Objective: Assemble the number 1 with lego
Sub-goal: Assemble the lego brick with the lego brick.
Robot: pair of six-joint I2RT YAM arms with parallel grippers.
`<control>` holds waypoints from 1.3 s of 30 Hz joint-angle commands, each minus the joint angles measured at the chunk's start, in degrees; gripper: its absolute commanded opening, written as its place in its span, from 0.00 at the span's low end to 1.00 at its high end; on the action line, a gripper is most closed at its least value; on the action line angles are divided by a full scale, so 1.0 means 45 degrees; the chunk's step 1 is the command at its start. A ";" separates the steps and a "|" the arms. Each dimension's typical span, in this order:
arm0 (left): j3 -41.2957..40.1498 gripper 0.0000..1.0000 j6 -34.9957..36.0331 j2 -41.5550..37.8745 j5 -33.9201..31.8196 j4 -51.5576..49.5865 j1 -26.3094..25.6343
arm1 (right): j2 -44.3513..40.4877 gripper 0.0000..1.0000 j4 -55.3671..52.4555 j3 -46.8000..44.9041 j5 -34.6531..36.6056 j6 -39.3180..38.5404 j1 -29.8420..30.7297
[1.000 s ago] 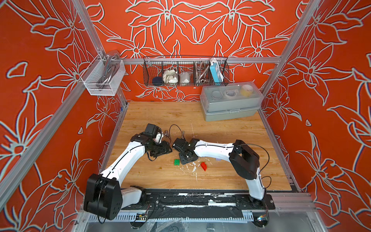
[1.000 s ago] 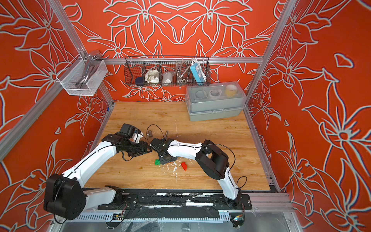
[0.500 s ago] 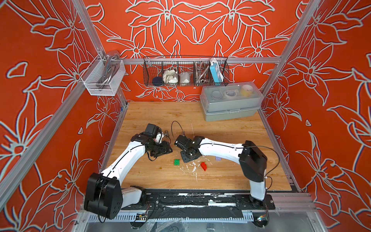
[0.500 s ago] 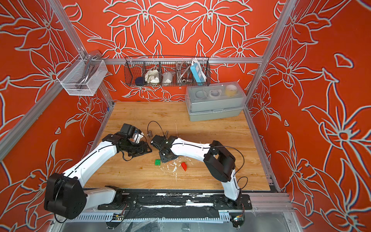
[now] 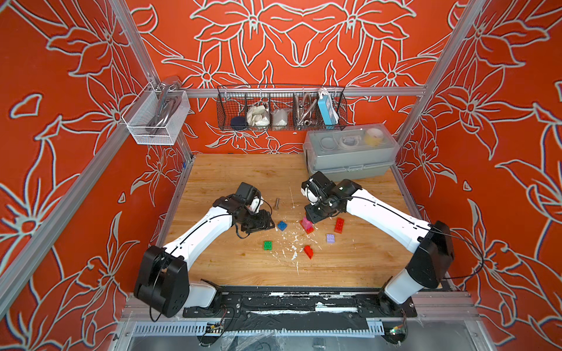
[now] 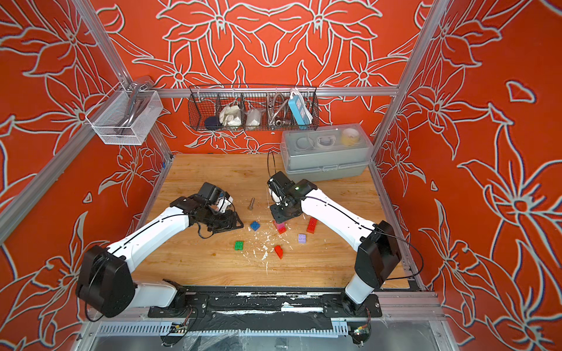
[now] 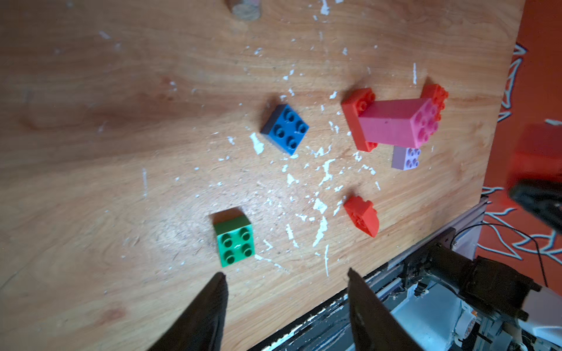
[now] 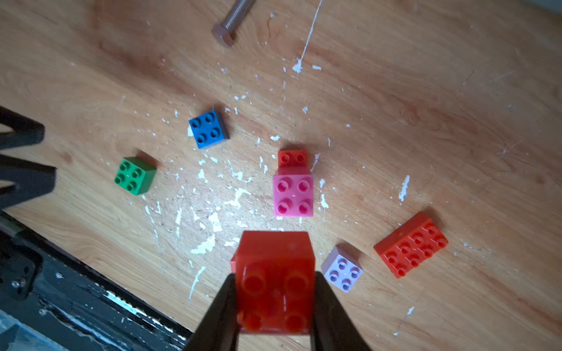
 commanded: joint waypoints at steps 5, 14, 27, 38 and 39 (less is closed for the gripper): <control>0.1502 0.63 -0.0614 0.1374 0.0944 0.0564 -0.0139 | 0.0287 0.29 -0.0166 -0.0349 -0.0501 -0.1007 -0.0381; 0.3083 0.62 -0.0438 0.2941 0.1752 0.0447 -0.0178 | 0.1065 0.29 0.0365 -0.0341 -0.0995 -0.1792 -0.0645; 0.3435 0.62 -0.0126 0.3646 0.2194 0.0571 -0.0256 | 0.1791 0.28 0.0512 0.0021 -0.0513 -0.1637 -0.0726; 0.3438 0.62 0.0048 0.3723 0.2350 0.0503 -0.0254 | 0.1894 0.28 0.0505 0.0236 -0.0145 -0.1383 -0.0728; 0.3421 0.62 0.0059 0.3710 0.2332 0.0503 -0.0256 | 0.1913 0.28 0.0520 0.0269 -0.0119 -0.1382 -0.0726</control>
